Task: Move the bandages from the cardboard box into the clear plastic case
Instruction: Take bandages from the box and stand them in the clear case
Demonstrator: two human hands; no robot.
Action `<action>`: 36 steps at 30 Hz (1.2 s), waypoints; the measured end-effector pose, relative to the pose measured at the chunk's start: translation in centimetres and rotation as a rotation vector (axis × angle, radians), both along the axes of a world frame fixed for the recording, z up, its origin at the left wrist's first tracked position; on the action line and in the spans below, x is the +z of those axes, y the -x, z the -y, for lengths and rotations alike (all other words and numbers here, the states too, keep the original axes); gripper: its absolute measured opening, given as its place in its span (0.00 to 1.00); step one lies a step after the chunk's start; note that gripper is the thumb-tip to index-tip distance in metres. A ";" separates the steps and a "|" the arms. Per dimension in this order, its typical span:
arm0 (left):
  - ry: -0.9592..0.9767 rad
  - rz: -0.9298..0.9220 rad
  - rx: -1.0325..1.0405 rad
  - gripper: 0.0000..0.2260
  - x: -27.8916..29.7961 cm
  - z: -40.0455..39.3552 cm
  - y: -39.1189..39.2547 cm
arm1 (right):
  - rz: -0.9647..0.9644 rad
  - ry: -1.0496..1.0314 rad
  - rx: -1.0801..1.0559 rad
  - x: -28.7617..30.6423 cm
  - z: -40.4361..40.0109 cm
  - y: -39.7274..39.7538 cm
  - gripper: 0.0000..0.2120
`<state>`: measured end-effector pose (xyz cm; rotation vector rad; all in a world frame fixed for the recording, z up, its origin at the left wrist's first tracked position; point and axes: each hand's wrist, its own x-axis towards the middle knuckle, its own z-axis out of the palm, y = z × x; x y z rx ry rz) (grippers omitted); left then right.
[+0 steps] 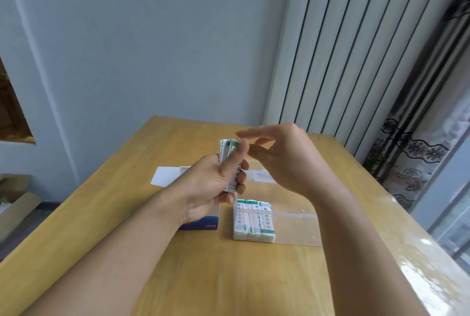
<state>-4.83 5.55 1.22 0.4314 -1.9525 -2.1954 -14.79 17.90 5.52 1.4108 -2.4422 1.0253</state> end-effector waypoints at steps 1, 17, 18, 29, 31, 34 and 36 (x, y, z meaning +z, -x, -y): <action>0.015 0.004 -0.034 0.28 0.0 0.0 0.0 | 0.023 -0.009 0.006 0.1 -0.1 0.0 0.10; 0.305 0.017 0.087 0.07 -0.2 -1.5 0.4 | 0.121 0.117 -0.100 -0.9 1.6 -2.4 0.10; 0.301 0.014 0.095 0.06 -0.4 -1.5 0.5 | 0.141 0.134 -0.094 -0.9 1.6 -2.4 0.10; 0.224 -0.062 0.113 0.09 -0.2 -1.9 0.5 | 0.172 0.275 -0.125 -0.6 1.4 -2.7 0.06; 0.252 -0.047 0.149 0.09 -0.1 -2.1 0.5 | 0.160 0.301 -0.130 -0.6 1.5 -3.0 0.06; 0.404 0.017 0.226 0.14 -0.3 -2.2 0.6 | 0.137 0.288 -0.115 -0.6 1.6 -3.1 0.07; 0.401 0.039 0.195 0.15 -0.4 -2.1 0.6 | 0.119 0.200 -0.077 -0.4 1.1 -2.7 0.09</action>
